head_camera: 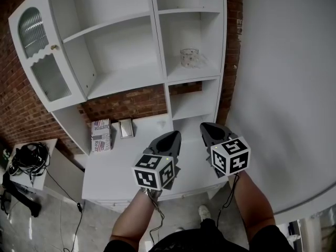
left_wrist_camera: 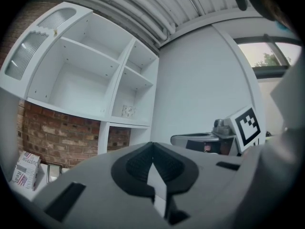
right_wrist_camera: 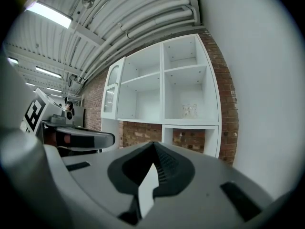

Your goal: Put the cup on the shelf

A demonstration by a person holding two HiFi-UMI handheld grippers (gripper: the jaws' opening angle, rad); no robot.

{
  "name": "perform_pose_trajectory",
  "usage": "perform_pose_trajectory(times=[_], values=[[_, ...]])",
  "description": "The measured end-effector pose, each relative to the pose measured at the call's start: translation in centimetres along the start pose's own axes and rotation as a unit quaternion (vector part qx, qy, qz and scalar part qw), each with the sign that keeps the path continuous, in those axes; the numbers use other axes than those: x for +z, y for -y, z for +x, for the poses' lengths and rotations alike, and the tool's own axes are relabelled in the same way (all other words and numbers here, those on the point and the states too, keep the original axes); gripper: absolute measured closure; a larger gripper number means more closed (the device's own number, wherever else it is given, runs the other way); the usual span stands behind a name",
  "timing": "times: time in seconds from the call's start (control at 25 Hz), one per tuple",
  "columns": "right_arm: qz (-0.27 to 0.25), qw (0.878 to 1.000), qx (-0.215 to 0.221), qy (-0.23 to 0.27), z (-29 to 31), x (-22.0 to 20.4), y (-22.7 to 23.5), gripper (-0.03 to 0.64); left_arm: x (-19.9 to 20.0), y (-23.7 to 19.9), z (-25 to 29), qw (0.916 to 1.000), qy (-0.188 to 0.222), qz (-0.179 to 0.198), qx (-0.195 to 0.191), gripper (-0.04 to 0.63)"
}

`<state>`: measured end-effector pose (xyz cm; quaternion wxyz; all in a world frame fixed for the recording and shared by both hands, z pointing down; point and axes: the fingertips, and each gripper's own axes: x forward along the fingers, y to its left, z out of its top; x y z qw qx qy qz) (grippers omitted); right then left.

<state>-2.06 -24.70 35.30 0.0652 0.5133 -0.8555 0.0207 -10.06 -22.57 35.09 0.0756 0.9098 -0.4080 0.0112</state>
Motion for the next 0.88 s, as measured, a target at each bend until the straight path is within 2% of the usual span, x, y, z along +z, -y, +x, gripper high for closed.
perform_pose_trajectory(times=[0.88], values=[[-0.006, 1.000, 0.002, 0.002, -0.72, 0.57, -0.02, 0.617, 0.75, 0.70, -0.25, 1.0000, 0.006, 0.005, 0.001, 0.591]])
